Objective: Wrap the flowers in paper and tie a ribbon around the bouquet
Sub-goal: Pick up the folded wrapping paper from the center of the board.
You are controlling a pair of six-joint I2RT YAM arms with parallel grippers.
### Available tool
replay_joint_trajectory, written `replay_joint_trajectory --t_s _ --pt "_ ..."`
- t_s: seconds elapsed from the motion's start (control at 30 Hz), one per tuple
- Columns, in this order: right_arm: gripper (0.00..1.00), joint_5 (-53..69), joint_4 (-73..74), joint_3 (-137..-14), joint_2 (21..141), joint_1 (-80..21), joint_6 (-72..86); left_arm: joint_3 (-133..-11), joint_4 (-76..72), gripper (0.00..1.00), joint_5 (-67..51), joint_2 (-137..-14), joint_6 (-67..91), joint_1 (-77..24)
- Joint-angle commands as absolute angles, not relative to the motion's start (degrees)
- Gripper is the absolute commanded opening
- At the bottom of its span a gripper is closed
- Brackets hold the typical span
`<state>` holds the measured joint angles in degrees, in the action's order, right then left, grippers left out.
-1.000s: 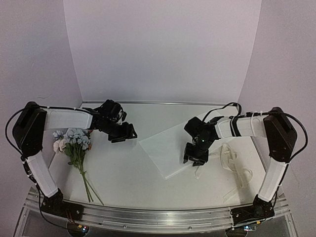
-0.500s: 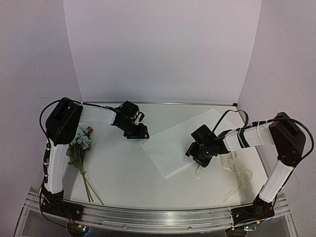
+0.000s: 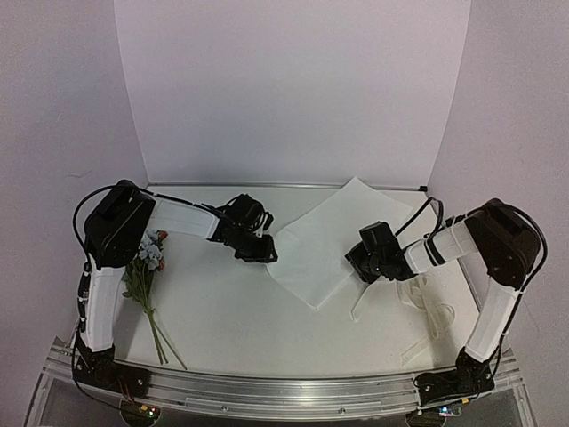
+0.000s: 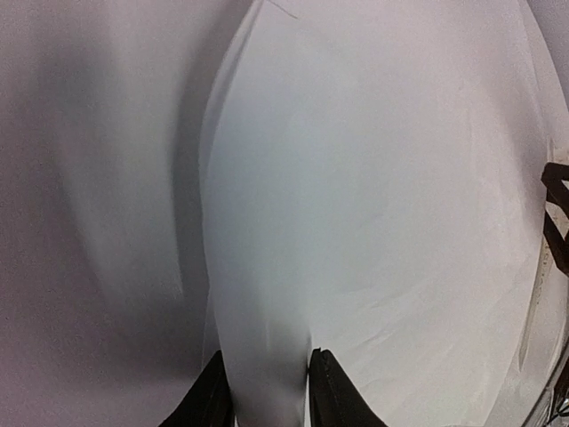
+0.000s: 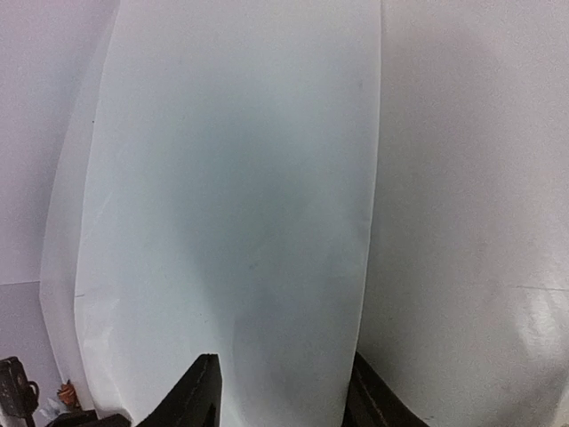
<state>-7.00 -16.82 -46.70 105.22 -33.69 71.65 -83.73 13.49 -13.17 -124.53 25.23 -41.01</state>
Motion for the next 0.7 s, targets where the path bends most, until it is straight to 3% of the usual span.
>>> replay_joint_trajectory --t_s 0.0,0.1,0.17,0.27,0.47,0.67 --pt "0.33 -0.48 -10.59 -46.85 109.05 -34.02 72.09 -76.29 15.48 0.27 -15.13 -122.71 29.57 -42.26" --pt "0.11 2.15 -8.58 -47.55 108.21 -34.01 71.55 -74.47 15.15 0.25 -15.27 -120.51 30.54 -42.28" --pt "0.01 3.85 -7.17 -48.31 107.81 -34.08 70.83 -74.02 15.26 0.25 -15.26 -119.11 30.95 -42.25" --pt "0.0 6.69 -4.65 -49.2 107.14 -34.21 69.55 -73.32 15.25 0.28 -14.88 -116.58 32.12 -42.12" --pt "0.0 14.6 -0.44 -52.34 105.93 -34.69 65.56 -72.06 15.05 0.47 -14.33 -111.87 34.99 -40.65" --pt "0.0 20.35 8.04 -57.07 104.18 -35.75 61.47 -66.51 12.64 0.58 -16.52 -103.89 39.27 -37.91"
